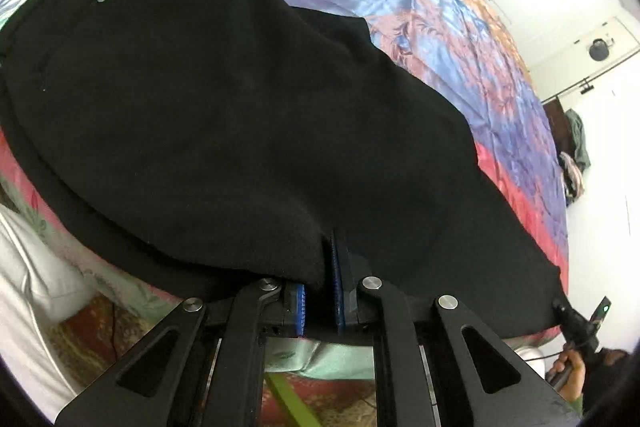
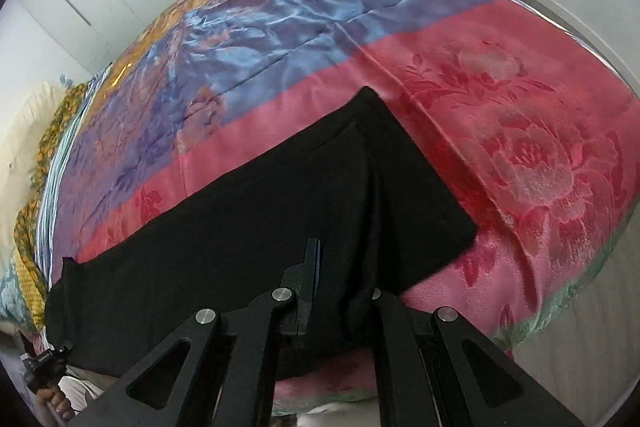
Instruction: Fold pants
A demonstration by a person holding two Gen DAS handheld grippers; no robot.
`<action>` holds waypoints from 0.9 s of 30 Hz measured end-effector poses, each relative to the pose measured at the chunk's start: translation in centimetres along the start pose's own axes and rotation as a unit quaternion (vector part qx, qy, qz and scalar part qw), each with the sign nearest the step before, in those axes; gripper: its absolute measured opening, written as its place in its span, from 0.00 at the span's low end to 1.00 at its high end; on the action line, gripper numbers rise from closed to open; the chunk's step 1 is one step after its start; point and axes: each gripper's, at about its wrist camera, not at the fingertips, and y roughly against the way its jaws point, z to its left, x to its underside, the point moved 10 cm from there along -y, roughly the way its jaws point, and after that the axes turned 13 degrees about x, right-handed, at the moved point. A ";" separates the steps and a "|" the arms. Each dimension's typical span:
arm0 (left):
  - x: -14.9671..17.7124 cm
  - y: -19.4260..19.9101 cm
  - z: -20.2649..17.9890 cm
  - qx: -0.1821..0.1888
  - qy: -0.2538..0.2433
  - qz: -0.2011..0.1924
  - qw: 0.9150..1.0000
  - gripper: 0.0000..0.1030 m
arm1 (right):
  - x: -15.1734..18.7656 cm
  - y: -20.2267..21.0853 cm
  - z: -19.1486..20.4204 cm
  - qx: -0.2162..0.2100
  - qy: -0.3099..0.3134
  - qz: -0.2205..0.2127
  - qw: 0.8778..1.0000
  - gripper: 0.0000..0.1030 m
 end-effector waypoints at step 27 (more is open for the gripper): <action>3.1 -1.3 -1.0 -0.022 -0.070 -0.013 0.997 0.12 | -4.2 -0.2 -0.8 0.043 0.092 -0.046 0.994 0.05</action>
